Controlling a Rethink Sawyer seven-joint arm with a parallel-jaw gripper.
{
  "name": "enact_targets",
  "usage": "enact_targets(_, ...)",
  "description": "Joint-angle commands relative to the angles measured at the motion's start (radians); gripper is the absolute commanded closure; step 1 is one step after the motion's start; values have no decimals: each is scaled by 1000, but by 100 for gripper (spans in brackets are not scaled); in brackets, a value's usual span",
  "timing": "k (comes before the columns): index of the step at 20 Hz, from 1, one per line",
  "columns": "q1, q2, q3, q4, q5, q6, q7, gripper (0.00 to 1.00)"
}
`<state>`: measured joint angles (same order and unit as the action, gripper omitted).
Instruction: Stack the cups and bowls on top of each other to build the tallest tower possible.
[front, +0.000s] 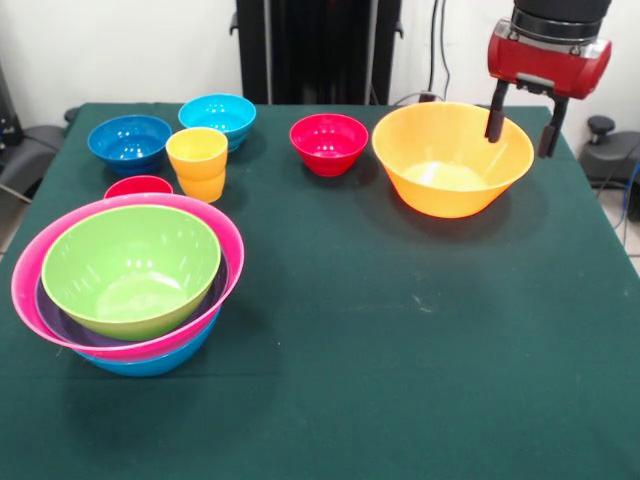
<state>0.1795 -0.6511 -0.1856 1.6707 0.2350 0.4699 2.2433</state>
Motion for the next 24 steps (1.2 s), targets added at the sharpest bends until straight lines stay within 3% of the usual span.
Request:
enact_targets(1,-3,43,62,71,32,-74,183,0)
enact_targets(6,25,34,52,85,49,-57,205,0)
enact_targets(12,3,45,49,60,50,-38,171,0)
enact_targets(19,39,32,37,82,55,-39,186,0)
enact_targets(24,20,34,61,113,54,-74,164,0)
